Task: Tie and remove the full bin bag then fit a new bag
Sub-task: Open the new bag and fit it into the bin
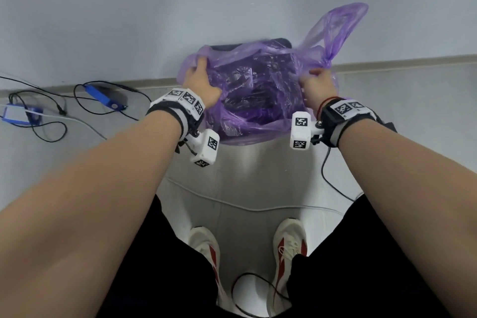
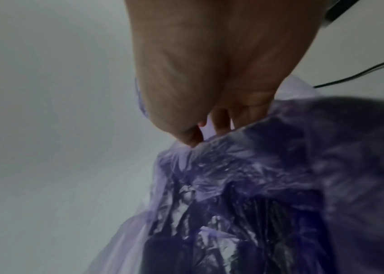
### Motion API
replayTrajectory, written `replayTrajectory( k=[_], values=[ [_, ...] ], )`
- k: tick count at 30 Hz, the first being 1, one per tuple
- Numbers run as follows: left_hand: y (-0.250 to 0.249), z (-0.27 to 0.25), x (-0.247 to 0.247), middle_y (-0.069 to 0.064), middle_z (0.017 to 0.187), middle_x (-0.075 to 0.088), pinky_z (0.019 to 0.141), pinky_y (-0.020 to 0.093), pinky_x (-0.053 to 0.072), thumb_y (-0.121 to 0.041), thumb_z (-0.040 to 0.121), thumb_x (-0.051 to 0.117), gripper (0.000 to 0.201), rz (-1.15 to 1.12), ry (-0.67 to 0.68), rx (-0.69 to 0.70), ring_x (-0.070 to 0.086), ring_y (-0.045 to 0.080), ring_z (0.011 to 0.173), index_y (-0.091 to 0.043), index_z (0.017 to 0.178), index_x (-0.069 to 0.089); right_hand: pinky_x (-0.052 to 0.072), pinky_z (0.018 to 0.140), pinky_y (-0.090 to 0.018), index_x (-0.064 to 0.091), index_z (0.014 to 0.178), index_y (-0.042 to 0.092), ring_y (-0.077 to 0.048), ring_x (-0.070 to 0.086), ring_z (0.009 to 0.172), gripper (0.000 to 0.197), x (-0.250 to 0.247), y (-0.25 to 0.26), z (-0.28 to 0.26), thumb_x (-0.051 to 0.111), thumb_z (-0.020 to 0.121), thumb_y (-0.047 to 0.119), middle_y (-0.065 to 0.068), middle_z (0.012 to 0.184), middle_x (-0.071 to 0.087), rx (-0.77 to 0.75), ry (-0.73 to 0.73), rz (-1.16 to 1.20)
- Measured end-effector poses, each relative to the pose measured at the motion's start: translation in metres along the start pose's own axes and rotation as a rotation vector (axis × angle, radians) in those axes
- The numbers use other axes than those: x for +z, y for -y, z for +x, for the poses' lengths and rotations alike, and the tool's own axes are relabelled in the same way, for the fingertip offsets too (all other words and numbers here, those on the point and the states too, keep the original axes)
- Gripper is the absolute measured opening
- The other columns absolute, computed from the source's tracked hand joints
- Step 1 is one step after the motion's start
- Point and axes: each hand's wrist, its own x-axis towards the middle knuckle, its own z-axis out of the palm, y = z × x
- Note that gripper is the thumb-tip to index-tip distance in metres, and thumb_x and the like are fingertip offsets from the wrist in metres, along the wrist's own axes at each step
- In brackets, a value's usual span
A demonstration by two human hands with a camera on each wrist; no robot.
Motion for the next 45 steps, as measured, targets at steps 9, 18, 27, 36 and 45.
replayTrajectory(
  k=[9, 18, 27, 36, 45],
  values=[
    [-0.003, 0.033, -0.012, 0.016, 0.121, 0.052, 0.048, 0.032, 0.048, 0.006, 0.075, 0.063, 0.107, 0.288, 0.032, 0.003, 0.061, 0.031, 0.076, -0.034, 0.154, 0.002, 0.052, 0.093, -0.033, 0.06, 0.122, 0.014, -0.018, 0.064, 0.096, 0.044, 0.014, 0.019, 0.032, 0.068, 0.086, 0.039, 0.001, 0.101, 0.062, -0.259, 0.01, -0.213],
    [-0.002, 0.036, -0.016, 0.011, 0.081, 0.057, 0.06, 0.046, 0.059, -0.002, 0.07, 0.07, 0.087, 0.439, 0.153, -0.044, 0.067, 0.033, 0.072, -0.029, 0.137, 0.022, 0.056, 0.078, -0.04, 0.056, 0.077, 0.021, -0.022, 0.06, 0.073, 0.019, 0.02, 0.019, 0.041, 0.074, 0.081, 0.025, -0.007, 0.079, 0.059, -0.206, 0.112, -0.013],
    [0.013, 0.028, -0.02, 0.008, 0.079, 0.058, 0.065, 0.041, 0.058, -0.003, 0.073, 0.07, 0.085, 0.354, 0.169, -0.112, 0.062, 0.027, 0.068, -0.029, 0.141, 0.025, 0.05, 0.063, -0.027, 0.063, 0.084, 0.013, -0.019, 0.059, 0.064, 0.02, 0.003, -0.007, 0.047, 0.065, 0.09, 0.033, -0.007, 0.079, 0.063, -0.071, 0.067, -0.231],
    [0.021, 0.008, -0.025, 0.01, 0.095, 0.071, 0.071, 0.039, 0.059, -0.03, 0.054, 0.08, 0.043, -0.024, 0.24, -0.459, 0.068, 0.027, 0.082, -0.012, 0.091, 0.066, 0.046, 0.092, -0.034, 0.066, 0.116, 0.004, -0.03, 0.062, 0.108, 0.031, 0.002, 0.011, 0.033, 0.058, 0.092, 0.022, -0.018, 0.121, 0.066, -0.152, 0.141, -0.596],
    [0.016, -0.007, -0.022, 0.014, 0.078, 0.074, 0.067, 0.041, 0.061, -0.02, 0.08, 0.07, 0.023, 0.118, 0.344, -0.405, 0.071, 0.03, 0.066, -0.005, 0.096, 0.068, 0.059, 0.077, -0.044, 0.061, 0.105, 0.001, -0.034, 0.069, 0.088, 0.052, 0.007, -0.007, -0.008, 0.082, 0.074, 0.037, -0.014, 0.102, 0.071, 0.013, 0.554, -0.76]
  ],
)
